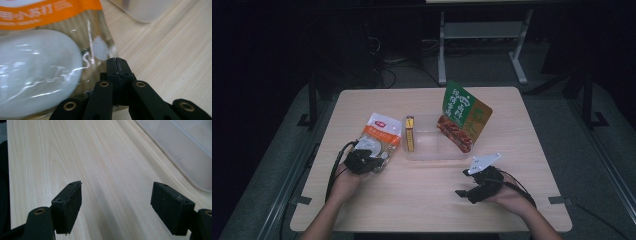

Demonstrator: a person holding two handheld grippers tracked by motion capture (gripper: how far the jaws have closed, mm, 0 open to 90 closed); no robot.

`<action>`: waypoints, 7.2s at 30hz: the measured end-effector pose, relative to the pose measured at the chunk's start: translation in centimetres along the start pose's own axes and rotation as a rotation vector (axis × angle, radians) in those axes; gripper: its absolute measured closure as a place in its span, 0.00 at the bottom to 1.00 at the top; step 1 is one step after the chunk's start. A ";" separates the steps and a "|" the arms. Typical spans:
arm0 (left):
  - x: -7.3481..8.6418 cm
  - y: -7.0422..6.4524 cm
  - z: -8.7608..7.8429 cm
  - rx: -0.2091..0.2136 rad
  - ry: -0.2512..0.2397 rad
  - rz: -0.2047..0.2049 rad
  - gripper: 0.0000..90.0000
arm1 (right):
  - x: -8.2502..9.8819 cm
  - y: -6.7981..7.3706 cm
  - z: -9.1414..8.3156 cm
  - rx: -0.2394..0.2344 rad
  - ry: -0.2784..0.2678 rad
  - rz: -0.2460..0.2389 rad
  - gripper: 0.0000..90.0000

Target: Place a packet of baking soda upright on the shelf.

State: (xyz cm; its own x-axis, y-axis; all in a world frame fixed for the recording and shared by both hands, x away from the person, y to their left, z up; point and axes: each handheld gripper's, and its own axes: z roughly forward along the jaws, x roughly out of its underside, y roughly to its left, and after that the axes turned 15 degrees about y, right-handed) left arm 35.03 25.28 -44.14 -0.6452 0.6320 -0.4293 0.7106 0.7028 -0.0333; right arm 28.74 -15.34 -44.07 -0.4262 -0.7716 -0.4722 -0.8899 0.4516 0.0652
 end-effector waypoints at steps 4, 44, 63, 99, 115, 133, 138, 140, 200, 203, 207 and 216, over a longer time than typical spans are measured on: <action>0.6 1.9 -2.2 -0.015 -0.071 -0.070 0.96 | 0.1 -0.1 0.0 -0.003 -0.001 0.003 0.27; -0.2 9.5 1.2 0.076 -0.066 -0.262 0.65 | -0.1 -0.1 0.7 0.015 0.036 -0.013 0.27; 0.2 9.0 -1.4 0.111 -0.152 -0.203 1.00 | 0.2 -0.2 0.6 0.006 0.039 -0.006 0.30; 3.4 3.1 -14.0 0.116 -0.423 -0.093 1.00 | 0.3 -0.3 -0.3 -0.024 -0.031 0.018 0.32; -1.0 -2.8 -12.0 0.297 -0.454 0.074 1.00 | -0.6 0.0 -1.8 -0.092 -0.186 0.040 0.37; -3.6 -7.8 -7.1 0.428 -0.394 0.158 1.00 | -3.1 1.4 -2.7 -0.205 -0.359 0.015 0.48; -3.9 -8.5 -6.5 0.450 -0.397 0.173 1.00 | -3.1 1.2 -2.9 -0.237 -0.397 0.035 0.60; -4.0 -8.7 -6.3 0.456 -0.398 0.173 1.00 | -3.1 1.1 -2.9 -0.243 -0.402 0.034 0.67; 1.8 -6.7 -3.1 0.184 -0.150 0.199 0.26 | -4.3 0.0 -9.1 -0.135 -0.447 -0.003 1.00; 1.8 -7.0 -2.6 0.181 -0.134 0.218 0.25 | -4.7 -0.3 -9.6 -0.113 -0.452 0.008 1.00; 1.7 -7.4 -2.2 0.184 -0.121 0.231 0.24 | -5.3 -0.7 -10.2 -0.094 -0.458 0.028 1.00; 1.7 -7.6 -2.0 0.195 -0.119 0.230 0.24 | -7.3 -2.0 -10.8 -0.036 -0.463 0.082 1.00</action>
State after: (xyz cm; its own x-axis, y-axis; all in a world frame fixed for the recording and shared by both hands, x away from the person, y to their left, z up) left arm 27.93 21.65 -42.84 -0.4327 0.7161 -0.5477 0.8815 0.4634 -0.0904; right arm 31.87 -15.41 -31.24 -0.3854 -0.4494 -0.8060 -0.8646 0.4811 0.1452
